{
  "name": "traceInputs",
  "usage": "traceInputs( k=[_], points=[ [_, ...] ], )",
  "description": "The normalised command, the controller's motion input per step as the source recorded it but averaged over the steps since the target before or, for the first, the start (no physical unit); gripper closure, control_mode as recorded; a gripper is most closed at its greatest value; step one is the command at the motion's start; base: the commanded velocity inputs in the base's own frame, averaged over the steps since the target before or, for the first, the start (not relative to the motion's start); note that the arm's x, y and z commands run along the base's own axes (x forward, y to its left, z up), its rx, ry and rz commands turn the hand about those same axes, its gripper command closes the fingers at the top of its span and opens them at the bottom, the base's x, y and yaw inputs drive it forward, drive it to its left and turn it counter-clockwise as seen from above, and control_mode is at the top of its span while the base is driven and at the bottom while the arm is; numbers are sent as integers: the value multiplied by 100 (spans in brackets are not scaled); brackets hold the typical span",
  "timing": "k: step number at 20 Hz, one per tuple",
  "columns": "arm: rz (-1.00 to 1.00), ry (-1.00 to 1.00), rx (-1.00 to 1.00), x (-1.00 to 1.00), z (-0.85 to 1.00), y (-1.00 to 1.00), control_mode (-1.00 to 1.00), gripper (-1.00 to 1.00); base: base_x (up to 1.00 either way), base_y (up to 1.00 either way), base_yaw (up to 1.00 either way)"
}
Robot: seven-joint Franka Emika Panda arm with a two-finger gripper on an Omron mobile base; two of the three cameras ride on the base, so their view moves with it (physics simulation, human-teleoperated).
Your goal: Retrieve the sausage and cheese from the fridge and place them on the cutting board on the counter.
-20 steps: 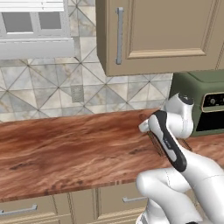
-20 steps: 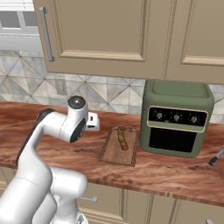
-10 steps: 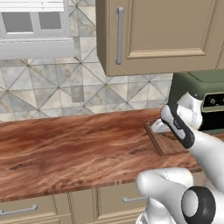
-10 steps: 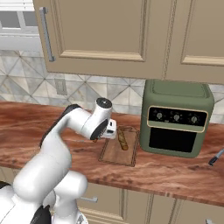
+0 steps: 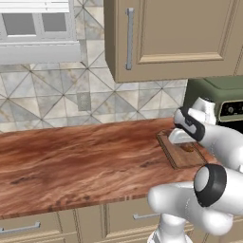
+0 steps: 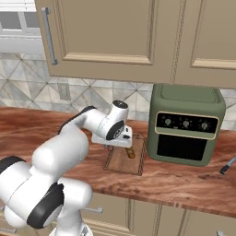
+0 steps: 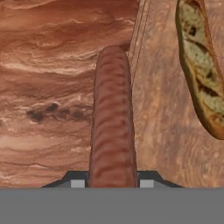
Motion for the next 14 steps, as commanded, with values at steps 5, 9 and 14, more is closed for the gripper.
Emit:
traceInputs(
  k=[5,9,14],
  points=[
    [0,-9,-3,21,-39,-9,-100,100,0,0,0],
    [0,0,-4,29,-50,-1,-100,100,0,0,0],
    [0,4,-4,33,-28,-4,-100,100,0,0,0]
  ],
)
